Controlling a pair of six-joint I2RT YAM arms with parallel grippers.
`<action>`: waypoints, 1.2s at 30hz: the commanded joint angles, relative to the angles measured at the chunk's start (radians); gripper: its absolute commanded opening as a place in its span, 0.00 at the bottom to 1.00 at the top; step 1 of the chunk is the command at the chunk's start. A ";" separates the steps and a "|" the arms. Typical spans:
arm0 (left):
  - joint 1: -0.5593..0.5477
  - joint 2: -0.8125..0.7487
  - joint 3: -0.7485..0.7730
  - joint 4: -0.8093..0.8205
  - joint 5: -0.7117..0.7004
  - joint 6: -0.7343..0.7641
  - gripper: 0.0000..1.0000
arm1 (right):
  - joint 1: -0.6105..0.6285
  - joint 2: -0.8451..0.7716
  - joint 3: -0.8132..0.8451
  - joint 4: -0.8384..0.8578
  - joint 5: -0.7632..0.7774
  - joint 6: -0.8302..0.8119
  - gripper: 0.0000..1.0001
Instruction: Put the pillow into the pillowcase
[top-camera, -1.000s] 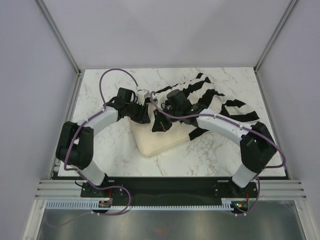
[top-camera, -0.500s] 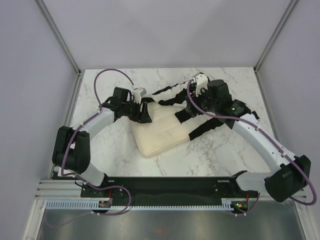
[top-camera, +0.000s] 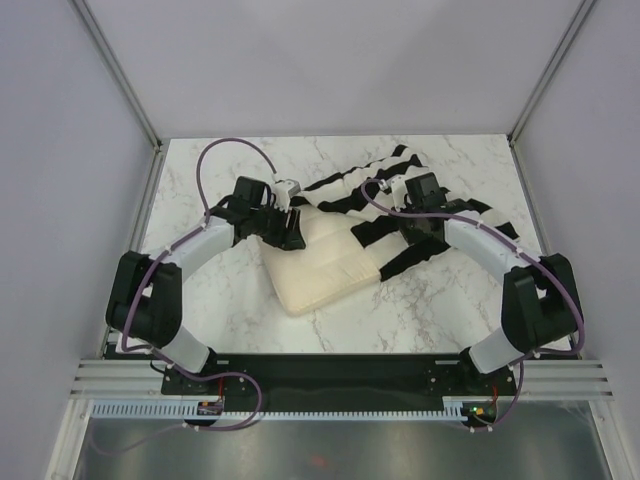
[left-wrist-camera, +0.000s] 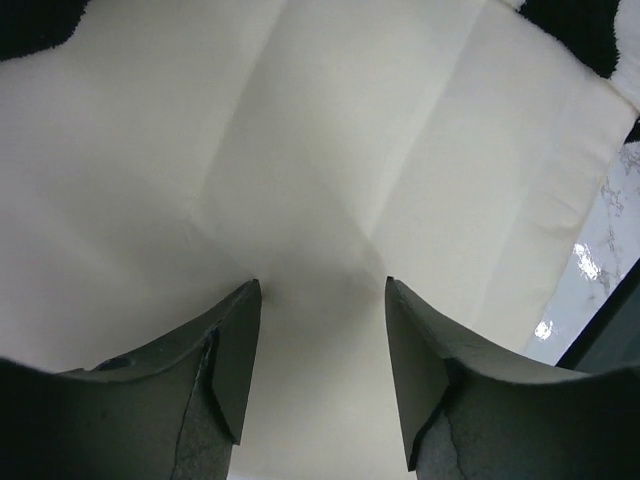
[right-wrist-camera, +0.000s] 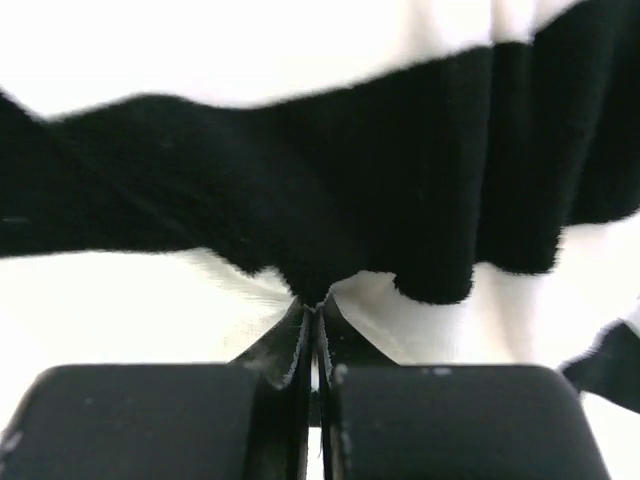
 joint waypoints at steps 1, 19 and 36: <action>-0.005 0.039 -0.011 -0.019 0.021 -0.046 0.58 | 0.032 -0.029 0.066 -0.014 -0.241 0.120 0.00; 0.044 0.075 -0.142 0.291 0.295 -0.533 0.14 | 0.111 0.073 0.040 0.376 -0.611 0.630 0.00; -0.213 -0.381 -0.350 0.046 -0.032 0.904 1.00 | -0.020 0.205 0.195 0.153 -0.607 0.429 0.00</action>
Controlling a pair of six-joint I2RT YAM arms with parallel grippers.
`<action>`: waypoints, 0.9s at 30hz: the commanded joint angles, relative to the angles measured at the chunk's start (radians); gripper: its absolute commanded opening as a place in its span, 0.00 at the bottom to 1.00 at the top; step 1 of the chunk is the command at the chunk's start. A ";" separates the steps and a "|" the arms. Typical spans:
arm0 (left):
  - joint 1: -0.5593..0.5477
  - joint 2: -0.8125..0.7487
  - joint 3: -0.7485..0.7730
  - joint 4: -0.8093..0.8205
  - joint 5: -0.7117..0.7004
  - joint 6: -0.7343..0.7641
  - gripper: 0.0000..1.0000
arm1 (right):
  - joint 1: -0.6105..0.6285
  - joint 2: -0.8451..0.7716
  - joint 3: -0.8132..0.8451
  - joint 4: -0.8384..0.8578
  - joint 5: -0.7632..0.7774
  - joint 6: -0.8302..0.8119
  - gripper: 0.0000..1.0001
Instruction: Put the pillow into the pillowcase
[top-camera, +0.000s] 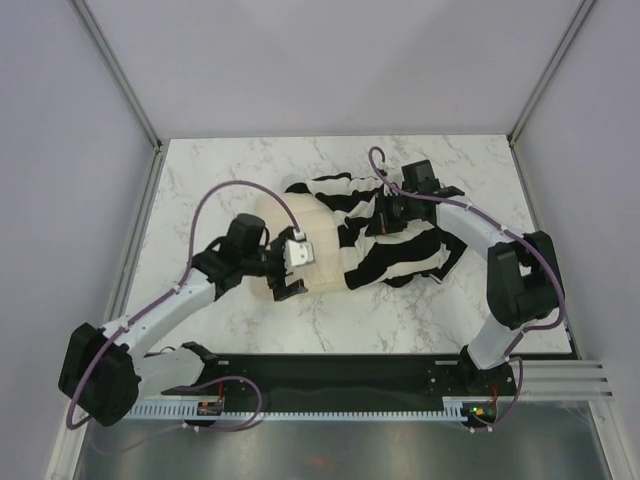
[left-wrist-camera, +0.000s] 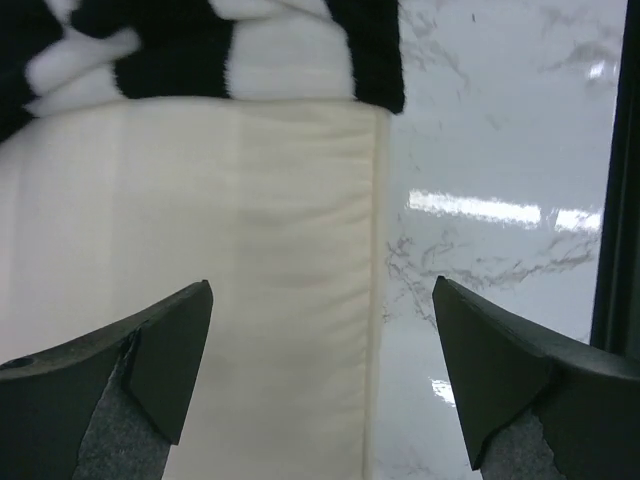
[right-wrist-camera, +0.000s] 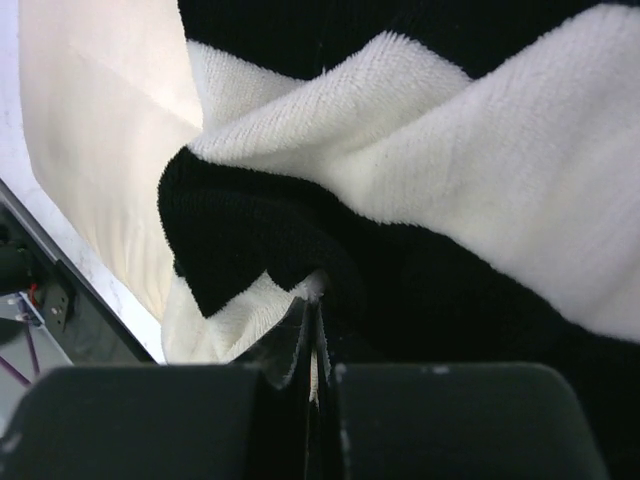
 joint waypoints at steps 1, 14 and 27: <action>-0.084 0.074 -0.143 0.124 -0.223 0.312 1.00 | 0.033 0.100 0.100 0.098 -0.021 0.055 0.00; -0.207 0.403 -0.041 0.425 -0.428 0.084 0.02 | 0.254 0.130 0.140 0.409 0.008 0.377 0.00; -0.228 0.386 0.080 0.221 -0.375 -0.215 0.02 | -0.031 -0.163 0.162 -0.045 0.421 -0.272 0.62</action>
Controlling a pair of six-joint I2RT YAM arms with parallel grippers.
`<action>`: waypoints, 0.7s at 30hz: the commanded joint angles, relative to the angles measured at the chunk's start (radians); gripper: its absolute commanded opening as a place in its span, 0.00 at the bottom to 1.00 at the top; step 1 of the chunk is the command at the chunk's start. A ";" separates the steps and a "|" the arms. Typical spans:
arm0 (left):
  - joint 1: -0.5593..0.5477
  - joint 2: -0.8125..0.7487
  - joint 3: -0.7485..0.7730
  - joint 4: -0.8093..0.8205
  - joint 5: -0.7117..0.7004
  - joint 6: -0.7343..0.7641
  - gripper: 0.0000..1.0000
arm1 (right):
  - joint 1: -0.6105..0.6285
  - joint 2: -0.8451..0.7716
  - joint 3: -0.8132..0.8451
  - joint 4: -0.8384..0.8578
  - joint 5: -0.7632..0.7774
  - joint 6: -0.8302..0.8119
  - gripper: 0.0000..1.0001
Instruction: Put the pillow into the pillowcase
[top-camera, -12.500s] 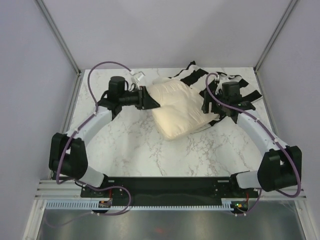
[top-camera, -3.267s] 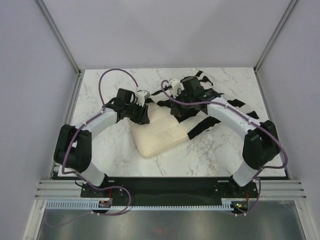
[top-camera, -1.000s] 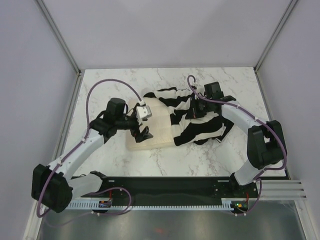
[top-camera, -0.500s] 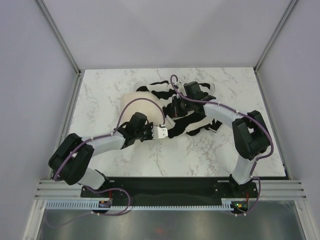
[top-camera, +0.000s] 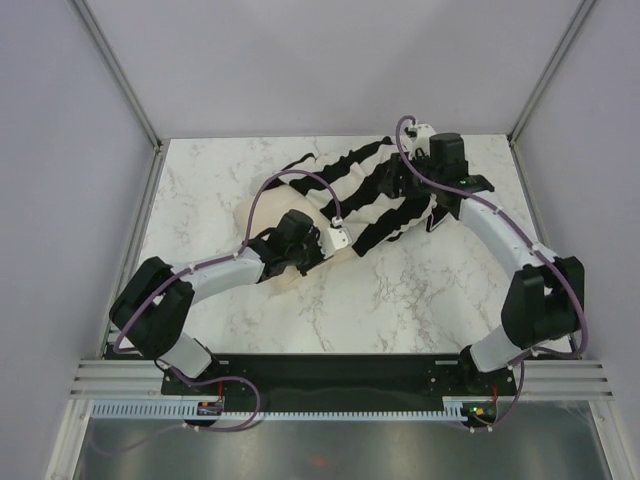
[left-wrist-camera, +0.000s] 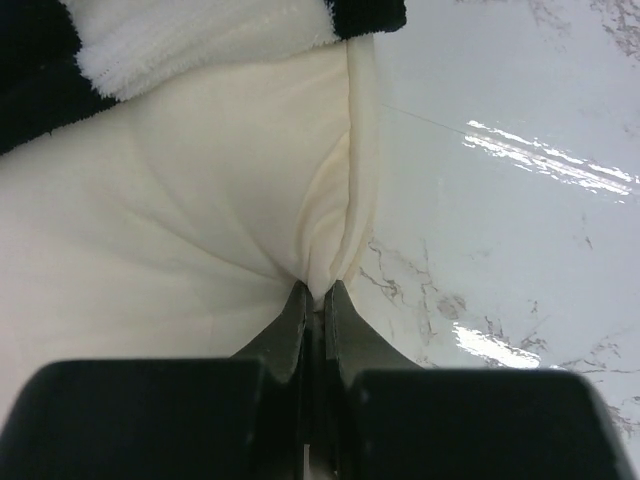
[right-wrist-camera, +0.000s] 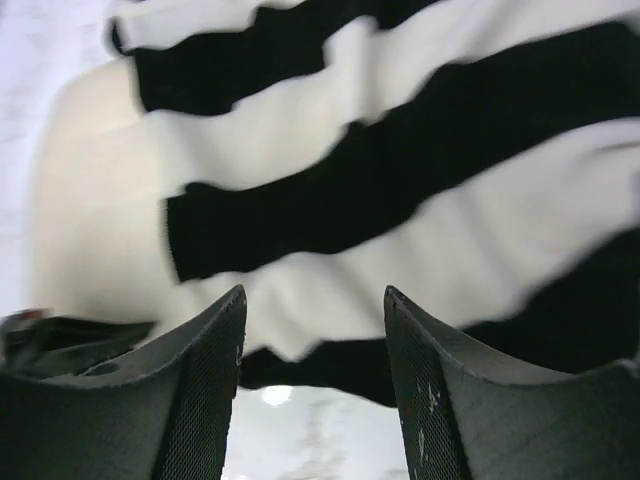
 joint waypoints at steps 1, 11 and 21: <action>-0.014 -0.033 0.001 -0.069 0.078 -0.102 0.02 | 0.012 -0.101 0.032 -0.186 0.295 -0.393 0.62; -0.014 -0.041 0.012 -0.100 0.061 -0.073 0.02 | 0.009 0.207 0.049 -0.160 0.301 -0.369 0.34; -0.016 0.026 0.173 -0.103 0.151 -0.228 0.02 | 0.254 0.049 0.061 0.140 -0.171 0.296 0.00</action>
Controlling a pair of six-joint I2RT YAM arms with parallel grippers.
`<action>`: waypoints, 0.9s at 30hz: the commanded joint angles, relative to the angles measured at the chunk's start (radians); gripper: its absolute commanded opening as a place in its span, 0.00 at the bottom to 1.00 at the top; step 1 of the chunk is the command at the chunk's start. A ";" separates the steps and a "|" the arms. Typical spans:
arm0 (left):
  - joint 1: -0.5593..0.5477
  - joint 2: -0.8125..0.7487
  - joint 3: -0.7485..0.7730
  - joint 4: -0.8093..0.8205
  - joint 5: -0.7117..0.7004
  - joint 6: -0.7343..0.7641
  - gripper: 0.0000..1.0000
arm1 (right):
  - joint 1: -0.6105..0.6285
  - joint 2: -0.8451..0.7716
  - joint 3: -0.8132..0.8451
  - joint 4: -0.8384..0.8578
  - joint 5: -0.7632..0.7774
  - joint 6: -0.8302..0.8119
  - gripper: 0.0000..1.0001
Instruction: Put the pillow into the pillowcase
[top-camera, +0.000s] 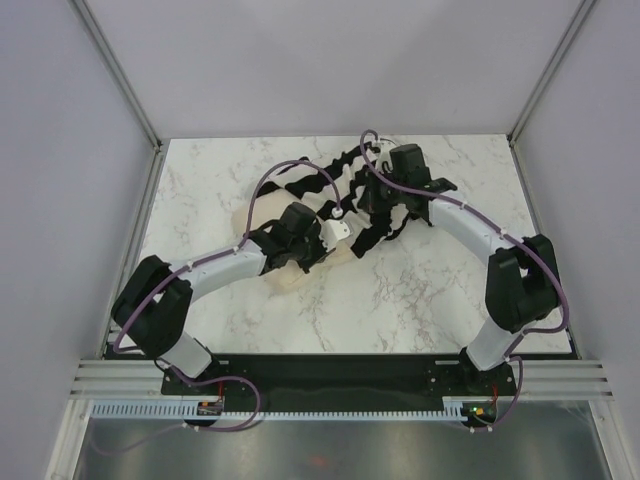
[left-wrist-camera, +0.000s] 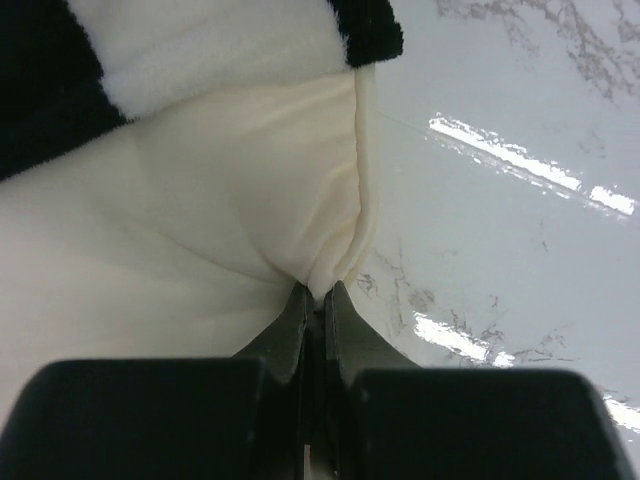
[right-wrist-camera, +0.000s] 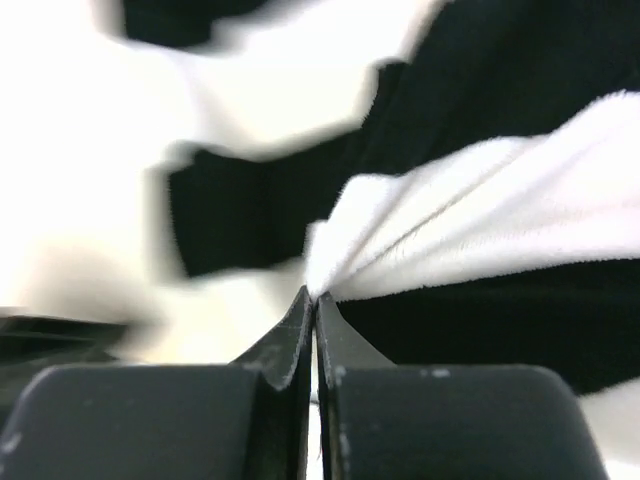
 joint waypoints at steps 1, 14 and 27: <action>-0.015 0.030 0.118 0.012 0.132 -0.150 0.02 | 0.162 -0.065 0.030 0.258 -0.279 0.394 0.00; 0.044 -0.006 0.156 -0.068 0.254 -0.321 0.02 | 0.003 0.023 -0.250 0.327 -0.042 0.323 0.00; 0.115 0.001 0.217 -0.098 0.422 -0.446 0.02 | -0.068 -0.191 -0.134 0.185 -0.087 0.148 0.53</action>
